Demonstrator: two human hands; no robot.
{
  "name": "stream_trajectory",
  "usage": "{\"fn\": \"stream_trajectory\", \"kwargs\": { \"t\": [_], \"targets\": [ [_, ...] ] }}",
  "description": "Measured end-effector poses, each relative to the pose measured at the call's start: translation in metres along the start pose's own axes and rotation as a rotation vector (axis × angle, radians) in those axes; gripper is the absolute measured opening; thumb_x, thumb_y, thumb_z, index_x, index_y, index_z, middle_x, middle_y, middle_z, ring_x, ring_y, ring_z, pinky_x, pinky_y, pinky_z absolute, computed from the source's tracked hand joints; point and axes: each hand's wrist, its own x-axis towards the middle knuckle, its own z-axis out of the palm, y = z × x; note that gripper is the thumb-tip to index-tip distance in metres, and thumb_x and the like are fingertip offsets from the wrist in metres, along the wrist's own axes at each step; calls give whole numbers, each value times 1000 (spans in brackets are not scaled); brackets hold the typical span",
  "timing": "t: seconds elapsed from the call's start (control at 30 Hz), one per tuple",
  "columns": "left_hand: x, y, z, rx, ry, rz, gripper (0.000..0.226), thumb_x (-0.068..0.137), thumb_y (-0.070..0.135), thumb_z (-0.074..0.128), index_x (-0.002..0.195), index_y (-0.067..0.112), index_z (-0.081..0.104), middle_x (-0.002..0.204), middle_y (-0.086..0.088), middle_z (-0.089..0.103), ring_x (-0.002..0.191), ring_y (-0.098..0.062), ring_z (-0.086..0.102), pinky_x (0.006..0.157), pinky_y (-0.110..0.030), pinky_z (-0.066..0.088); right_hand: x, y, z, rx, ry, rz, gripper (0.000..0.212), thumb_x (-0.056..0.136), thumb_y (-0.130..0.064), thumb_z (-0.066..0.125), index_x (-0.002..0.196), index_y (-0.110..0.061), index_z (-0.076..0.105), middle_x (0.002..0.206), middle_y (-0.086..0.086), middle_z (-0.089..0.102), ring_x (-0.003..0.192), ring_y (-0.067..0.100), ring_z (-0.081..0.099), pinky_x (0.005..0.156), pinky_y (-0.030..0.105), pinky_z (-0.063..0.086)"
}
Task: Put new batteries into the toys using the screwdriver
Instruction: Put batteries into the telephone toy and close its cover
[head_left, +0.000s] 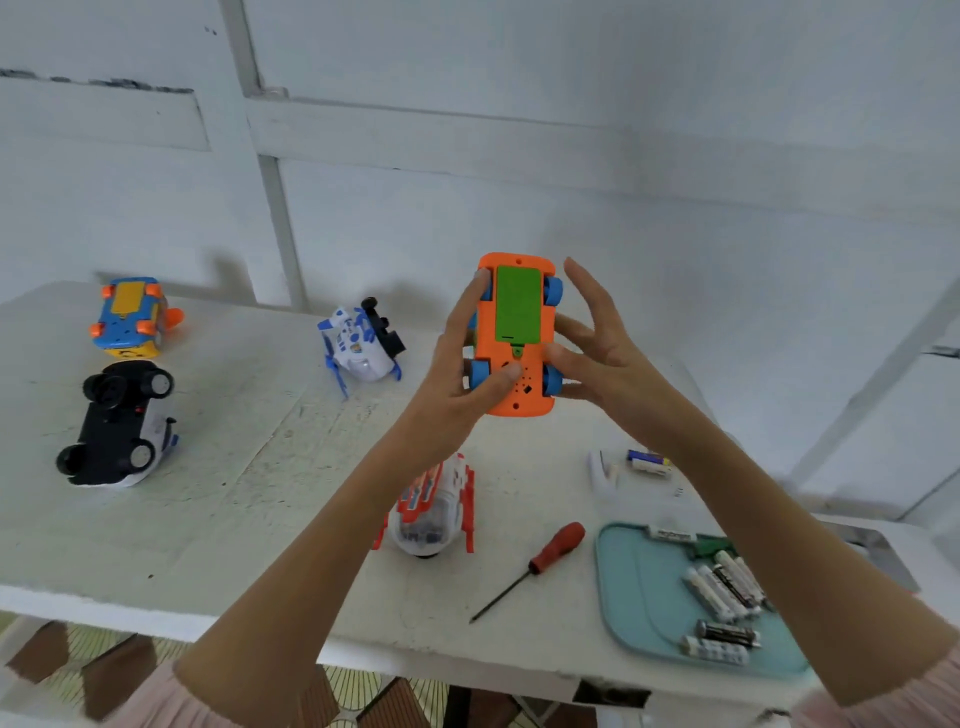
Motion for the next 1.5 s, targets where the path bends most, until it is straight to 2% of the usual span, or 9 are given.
{"fn": "stream_trajectory", "kwargs": {
  "t": [0.2,0.4,0.67,0.77,0.83,1.0,1.17,1.3,1.5],
  "targets": [
    [6,-9,14,119,74,41,69,90,7,62,134,44,23,128,4,42,103,-2,60,78,-21,54,-36,37,-36,-251,81,48,46,87,-11,60,126,-31,45,110,-1,64,91,17,65,86,32,53],
    [1,-23,23,242,30,71,69,89,9,58,139,35,19,125,30,44,109,-6,58,85,-22,51,-65,88,-27,-748,-259,63,26,85,-10,64,111,-17,64,106,-3,65,87,3,54,80,12,42],
    [-6,-31,23,336,80,57,67,91,3,57,139,28,18,115,31,43,96,5,60,78,-15,51,-68,119,-1,-1014,-482,-24,33,84,-25,66,116,-19,64,116,0,54,104,16,40,89,31,40],
    [-8,-31,20,319,86,32,71,89,16,60,143,31,17,124,9,45,104,-11,61,87,-32,55,-67,127,5,-1066,-506,-44,30,85,-27,64,114,-20,65,116,2,53,103,19,40,88,36,40],
    [-9,-30,19,339,82,43,71,88,21,60,142,37,18,126,18,45,108,-15,59,89,-37,55,-68,130,9,-1097,-503,-53,24,87,-25,62,110,-18,66,115,2,54,102,21,41,87,37,41],
    [-6,-23,11,447,135,33,69,81,40,58,134,56,18,127,-6,34,116,-25,49,96,-43,50,-63,111,4,-888,-389,80,11,91,-14,56,101,-13,58,105,1,62,98,17,54,85,32,45],
    [15,-10,-12,623,148,87,71,90,14,60,136,47,17,125,-9,28,107,3,38,84,2,36,-58,53,-14,-482,-62,13,18,84,-2,63,83,-15,51,71,-8,61,62,7,59,62,14,46],
    [17,-5,-18,662,165,115,72,91,12,60,132,53,17,124,-2,24,112,-13,41,84,-4,38,-54,20,-18,-428,112,-66,22,85,-6,62,75,-20,48,67,3,61,56,20,53,54,26,46],
    [14,-7,-13,659,160,137,70,91,17,60,126,59,17,127,1,22,111,-10,40,83,1,38,-52,14,-13,-504,243,-114,29,85,-7,62,70,-24,43,65,-5,55,52,6,44,48,13,37]
  ]
}}
